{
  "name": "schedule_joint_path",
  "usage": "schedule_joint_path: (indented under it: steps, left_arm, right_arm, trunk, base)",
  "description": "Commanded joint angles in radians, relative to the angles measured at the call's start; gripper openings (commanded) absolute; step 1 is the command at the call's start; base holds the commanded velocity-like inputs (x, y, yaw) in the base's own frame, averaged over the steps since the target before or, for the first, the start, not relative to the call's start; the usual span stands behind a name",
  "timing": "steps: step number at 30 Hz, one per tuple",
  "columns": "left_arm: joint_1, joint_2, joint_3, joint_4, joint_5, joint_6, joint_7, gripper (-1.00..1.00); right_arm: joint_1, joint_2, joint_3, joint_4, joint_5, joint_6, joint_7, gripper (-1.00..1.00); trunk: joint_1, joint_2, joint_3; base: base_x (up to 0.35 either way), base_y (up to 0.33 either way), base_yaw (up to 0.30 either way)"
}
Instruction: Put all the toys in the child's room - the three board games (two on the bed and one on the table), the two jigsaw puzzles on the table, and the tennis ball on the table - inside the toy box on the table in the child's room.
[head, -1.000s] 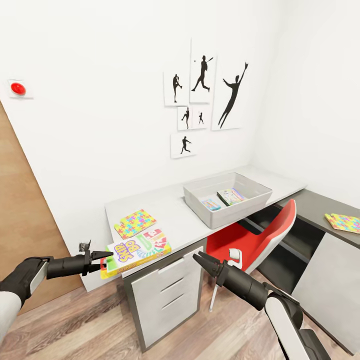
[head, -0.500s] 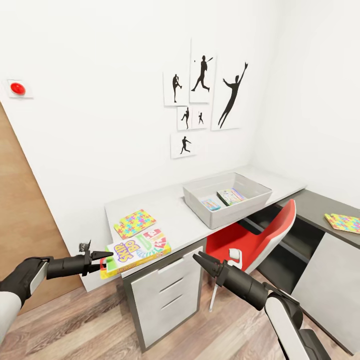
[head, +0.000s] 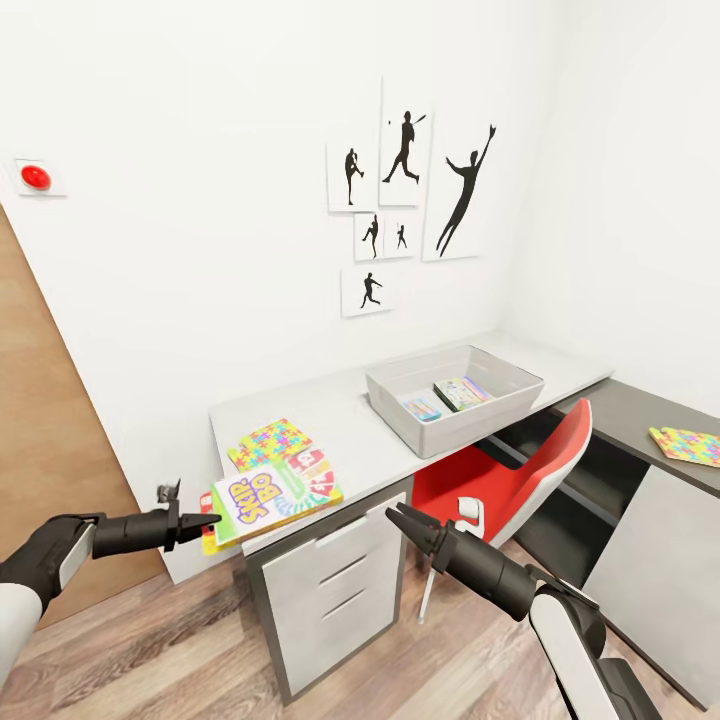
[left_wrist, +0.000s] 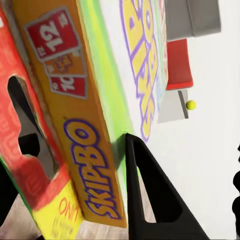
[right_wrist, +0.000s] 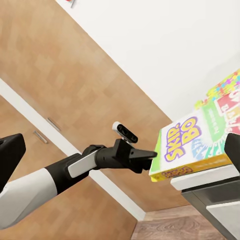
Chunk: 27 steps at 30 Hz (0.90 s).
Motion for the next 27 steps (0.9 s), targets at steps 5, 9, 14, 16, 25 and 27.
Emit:
schedule_joint_path:
  steps: [5, 9, 14, 16, 25, 27]
  left_arm:
    - [0.000, -0.001, -0.002, 0.000, -0.003, 0.005, -0.004, -1.00]
    - [0.000, -0.001, -0.002, 0.000, -0.003, 0.004, -0.004, -1.00]
    - [0.000, 0.000, -0.002, 0.000, -0.003, 0.004, -0.004, -1.00]
    - [0.000, 0.000, -0.002, 0.000, -0.003, 0.004, -0.004, -1.00]
    - [0.000, 0.000, -0.002, 0.000, -0.004, 0.006, -0.004, -1.00]
    - [0.000, -0.001, -0.002, 0.000, -0.004, 0.007, -0.004, -1.00]
  right_arm:
    - [-0.001, 0.000, 0.001, 0.000, -0.008, 0.007, -0.002, 1.00]
    - [-0.001, 0.000, 0.001, 0.000, -0.008, 0.007, -0.002, 1.00]
    - [-0.001, 0.000, 0.001, 0.000, -0.008, 0.007, -0.002, 1.00]
    - [-0.001, 0.000, 0.001, 0.000, -0.008, 0.007, -0.002, 1.00]
    - [-0.001, -0.001, 0.001, 0.000, -0.009, 0.007, -0.002, 1.00]
    - [-0.001, 0.000, 0.001, 0.000, -0.009, 0.007, -0.003, 1.00]
  trunk:
    - [-0.015, 0.027, 0.011]
    - [-0.031, 0.055, 0.024]
    - [-0.050, 0.090, 0.040]
    - [-0.058, 0.104, 0.046]
    - [-0.092, 0.167, 0.074]
    - [-0.100, 0.181, 0.080]
  base:
    - [0.000, 0.000, 0.000]
    - [0.000, 0.000, 0.000]
    - [0.000, 0.000, 0.000]
    - [0.000, 0.000, 0.000]
    - [0.000, 0.000, 0.000]
    - [0.000, 0.000, 0.000]
